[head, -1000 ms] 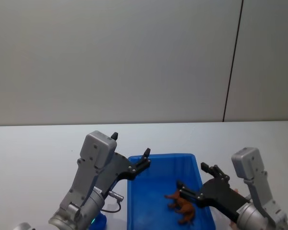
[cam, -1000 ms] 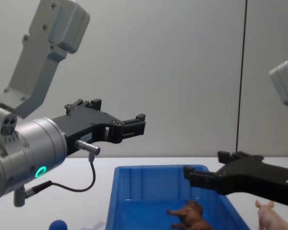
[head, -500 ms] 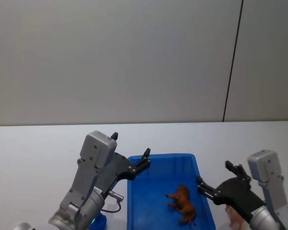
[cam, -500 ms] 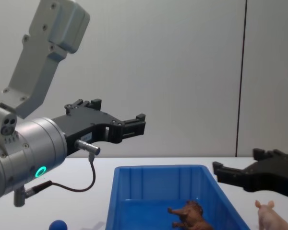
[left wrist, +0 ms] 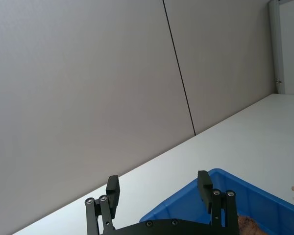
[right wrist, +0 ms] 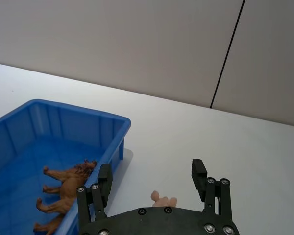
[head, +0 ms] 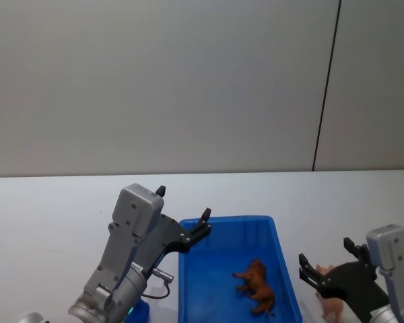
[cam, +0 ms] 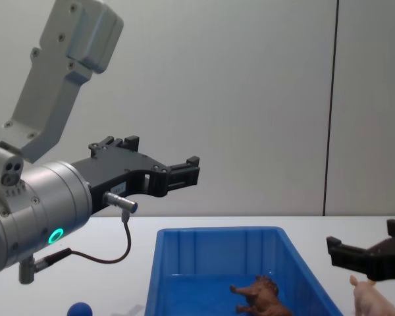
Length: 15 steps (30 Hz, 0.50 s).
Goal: Pick up the two dolls from the table and place them into the box.
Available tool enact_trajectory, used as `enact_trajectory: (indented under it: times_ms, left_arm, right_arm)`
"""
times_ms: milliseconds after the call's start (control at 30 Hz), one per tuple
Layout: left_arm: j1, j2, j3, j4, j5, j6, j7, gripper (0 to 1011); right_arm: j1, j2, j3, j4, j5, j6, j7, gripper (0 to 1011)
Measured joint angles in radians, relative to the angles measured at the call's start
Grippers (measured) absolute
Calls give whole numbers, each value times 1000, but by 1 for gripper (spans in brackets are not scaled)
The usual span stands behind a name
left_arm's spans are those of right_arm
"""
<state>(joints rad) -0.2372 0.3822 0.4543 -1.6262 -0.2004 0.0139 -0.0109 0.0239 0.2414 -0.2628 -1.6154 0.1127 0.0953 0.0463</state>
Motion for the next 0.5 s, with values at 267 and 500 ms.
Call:
enact_trajectory:
  times_ms: [267,500]
  left_arm:
    - [0,0,0,0,0,0,0,1001]
    - [0,0,0,0,0,0,0,1001]
  right_arm:
    - [-19,0,0,17,9,0,-19,1001]
    - [-30,-4,-2,38,17,1,-26,1001]
